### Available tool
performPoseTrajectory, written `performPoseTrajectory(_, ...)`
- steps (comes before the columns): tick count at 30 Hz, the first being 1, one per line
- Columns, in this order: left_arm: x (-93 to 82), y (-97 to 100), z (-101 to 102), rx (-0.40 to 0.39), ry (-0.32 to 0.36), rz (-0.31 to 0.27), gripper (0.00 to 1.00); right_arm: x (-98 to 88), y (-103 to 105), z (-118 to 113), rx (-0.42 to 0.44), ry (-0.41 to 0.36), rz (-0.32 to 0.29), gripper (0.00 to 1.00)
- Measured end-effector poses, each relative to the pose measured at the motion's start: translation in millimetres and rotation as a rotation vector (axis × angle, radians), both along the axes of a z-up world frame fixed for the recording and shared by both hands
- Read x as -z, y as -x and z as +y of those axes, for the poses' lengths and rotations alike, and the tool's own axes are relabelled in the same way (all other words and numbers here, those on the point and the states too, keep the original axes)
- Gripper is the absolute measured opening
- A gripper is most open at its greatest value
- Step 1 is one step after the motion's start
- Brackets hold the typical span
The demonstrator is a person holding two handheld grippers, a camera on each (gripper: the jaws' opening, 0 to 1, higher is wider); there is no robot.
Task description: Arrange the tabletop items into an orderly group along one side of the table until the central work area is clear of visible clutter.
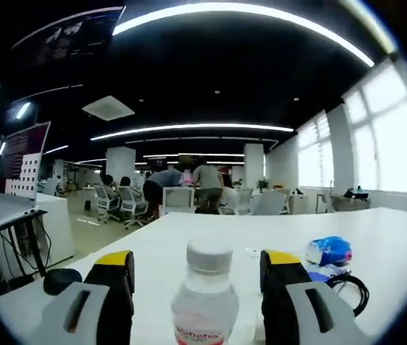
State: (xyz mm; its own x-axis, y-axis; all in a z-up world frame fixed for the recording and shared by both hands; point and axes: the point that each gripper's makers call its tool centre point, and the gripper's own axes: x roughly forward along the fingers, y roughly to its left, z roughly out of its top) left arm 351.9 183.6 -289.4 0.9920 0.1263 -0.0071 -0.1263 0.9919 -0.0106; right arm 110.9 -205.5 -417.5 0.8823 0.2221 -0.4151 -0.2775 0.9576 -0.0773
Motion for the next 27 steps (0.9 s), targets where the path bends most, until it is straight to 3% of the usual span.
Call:
performPoseTrajectory(5, -2.1, -2.4, -4, 0.028, 0.029, -0.016, 0.48, 1.5, 0, -6, 0.016, 0.0, 0.001, 0.45)
performPoseTrajectory(6, -6.9, -4.6, -7, 0.042, 0.06, -0.05, 0.47, 1.7, 0, -7, 0.017, 0.0, 0.001, 0.45)
performPoseTrajectory(8, -9.1, -6.4, -10, 0.066, 0.084, -0.058, 0.45, 2.1, 0, -8, 0.017, -0.004, 0.001, 0.45)
performPoseTrajectory(13, -8.7, -7.2, -5, 0.045, -0.001, -0.038, 0.28, 2.8, 1, -12, 0.023, -0.005, 0.002, 0.45)
performPoseTrajectory(27, -3.7, -11.2, -10, 0.071, -0.036, -0.014, 0.23, 4.2, 3, -22, 0.044, -0.005, 0.007, 0.44)
